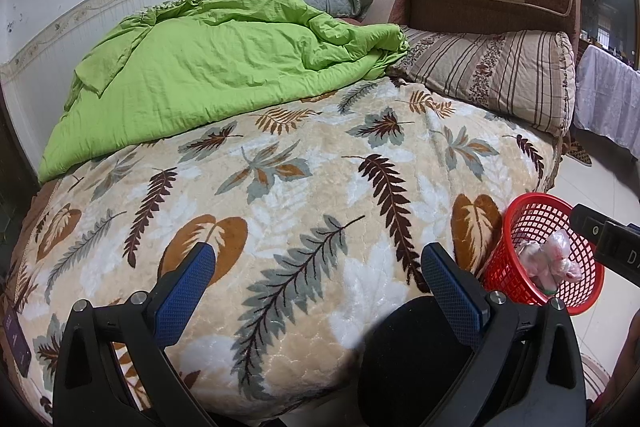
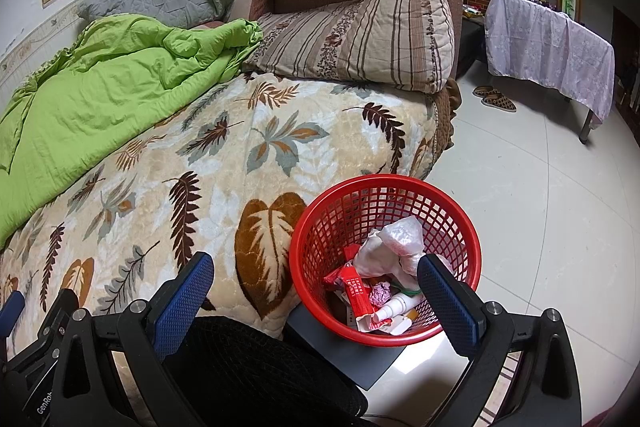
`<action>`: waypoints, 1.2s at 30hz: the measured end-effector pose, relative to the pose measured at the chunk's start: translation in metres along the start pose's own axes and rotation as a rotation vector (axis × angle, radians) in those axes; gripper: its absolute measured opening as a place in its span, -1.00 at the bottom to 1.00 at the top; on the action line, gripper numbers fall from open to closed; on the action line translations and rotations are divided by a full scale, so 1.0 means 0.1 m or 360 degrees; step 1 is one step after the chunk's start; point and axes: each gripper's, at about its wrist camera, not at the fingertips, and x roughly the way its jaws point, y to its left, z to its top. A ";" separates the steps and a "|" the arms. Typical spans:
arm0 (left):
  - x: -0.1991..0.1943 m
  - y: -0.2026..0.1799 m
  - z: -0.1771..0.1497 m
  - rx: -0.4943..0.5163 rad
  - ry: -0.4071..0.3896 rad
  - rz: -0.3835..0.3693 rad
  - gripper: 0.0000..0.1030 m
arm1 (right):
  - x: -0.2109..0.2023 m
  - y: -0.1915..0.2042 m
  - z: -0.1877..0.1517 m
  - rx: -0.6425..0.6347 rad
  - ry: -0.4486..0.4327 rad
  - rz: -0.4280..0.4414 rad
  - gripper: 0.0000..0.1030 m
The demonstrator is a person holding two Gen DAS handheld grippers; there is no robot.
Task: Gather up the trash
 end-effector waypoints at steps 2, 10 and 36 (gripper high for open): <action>0.00 0.00 0.00 -0.0002 0.0001 -0.0003 0.98 | 0.00 0.00 0.00 0.0000 0.0000 0.0000 1.00; 0.01 0.00 -0.02 -0.0007 0.0004 -0.0003 0.98 | 0.02 0.02 0.00 -0.0016 0.0004 0.0000 1.00; 0.72 1.38 -0.49 -0.0666 0.0489 0.0542 0.98 | 1.31 1.86 0.14 -0.0727 0.0256 0.0482 1.00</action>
